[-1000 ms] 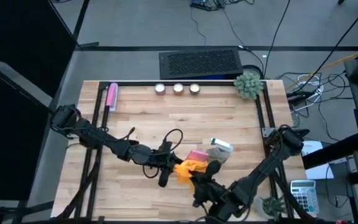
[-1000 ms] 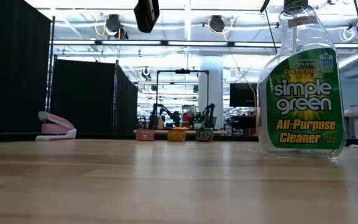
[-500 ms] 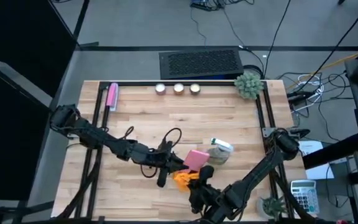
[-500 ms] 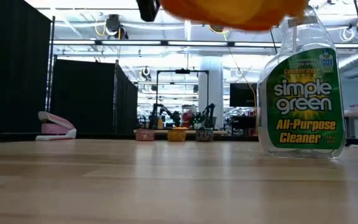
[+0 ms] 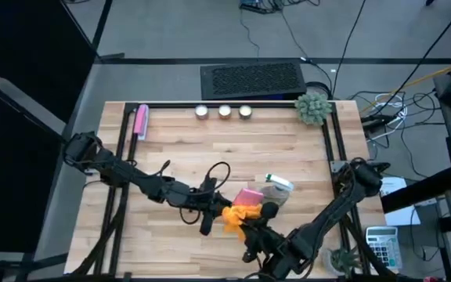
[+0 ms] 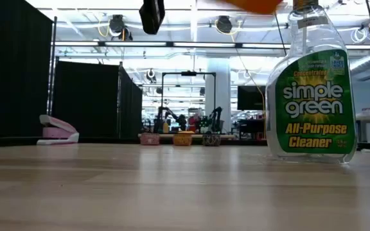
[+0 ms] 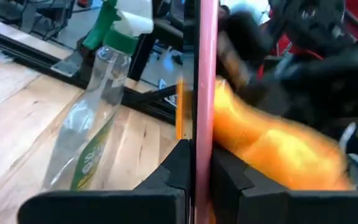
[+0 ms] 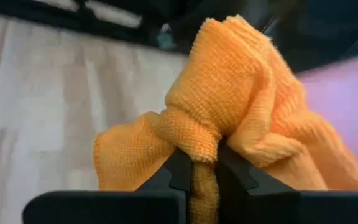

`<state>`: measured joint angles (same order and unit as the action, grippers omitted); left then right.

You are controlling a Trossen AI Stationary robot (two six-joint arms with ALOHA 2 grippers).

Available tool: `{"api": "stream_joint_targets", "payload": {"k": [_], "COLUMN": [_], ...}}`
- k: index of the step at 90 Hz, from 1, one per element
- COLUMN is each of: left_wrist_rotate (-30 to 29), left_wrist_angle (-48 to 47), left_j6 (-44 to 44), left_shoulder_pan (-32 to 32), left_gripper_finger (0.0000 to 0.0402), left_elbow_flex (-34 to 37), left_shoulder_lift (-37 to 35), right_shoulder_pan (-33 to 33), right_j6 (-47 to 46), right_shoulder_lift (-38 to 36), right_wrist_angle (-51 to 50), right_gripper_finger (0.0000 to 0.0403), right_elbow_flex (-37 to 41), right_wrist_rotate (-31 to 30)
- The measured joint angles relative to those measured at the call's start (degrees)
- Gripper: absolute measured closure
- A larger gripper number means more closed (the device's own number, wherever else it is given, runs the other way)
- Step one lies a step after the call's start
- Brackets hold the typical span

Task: Apply microfiber cloth
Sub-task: Wipe the back side of the cellphone using the orange microfiber cloth

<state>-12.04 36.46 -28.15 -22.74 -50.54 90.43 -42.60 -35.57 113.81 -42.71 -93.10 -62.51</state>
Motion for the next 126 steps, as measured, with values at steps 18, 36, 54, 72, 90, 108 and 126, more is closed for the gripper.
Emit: {"api": "stream_joint_targets", "payload": {"k": [18,36,54,72,90,108,126], "left_wrist_rotate": [1.56,1.48,-0.44,-0.17,1.92,2.61,1.95], "left_wrist_angle": [1.90,2.24,0.84,2.32,3.12,2.68,2.31], "left_j6": [-0.06,-0.24,-0.79,-0.13,-0.30,-0.34,-0.04], "left_shoulder_pan": [-0.26,-0.19,0.01,0.00,-0.14,-0.31,-0.24], "left_gripper_finger": [0.0386,0.0386,0.0386,0.0386,0.0386,0.0386,0.0386], "left_elbow_flex": [-0.26,-0.26,0.00,-0.02,-0.28,-0.28,-0.28], "left_shoulder_lift": [-0.28,-0.28,-0.07,-0.04,-0.20,-0.35,-0.26], "right_shoulder_pan": [-1.92,1.00,4.40,1.35,-3.52,-5.74,-3.37], "right_j6": [7.28,18.59,15.16,6.95,-10.36,-2.88,17.51], "right_shoulder_lift": [0.25,-0.14,-0.10,-0.10,-0.12,-0.09,-0.36], "right_wrist_angle": [1.83,3.87,4.78,-4.71,-22.77,-16.34,-5.66], "right_gripper_finger": [0.0382,0.0382,0.0382,0.0383,0.0383,0.0383,0.0383], "right_elbow_flex": [-4.88,-9.16,-4.56,-4.06,-3.86,-10.48,-14.05], "right_wrist_rotate": [0.16,-0.54,3.82,6.08,6.42,3.78,3.68]}}
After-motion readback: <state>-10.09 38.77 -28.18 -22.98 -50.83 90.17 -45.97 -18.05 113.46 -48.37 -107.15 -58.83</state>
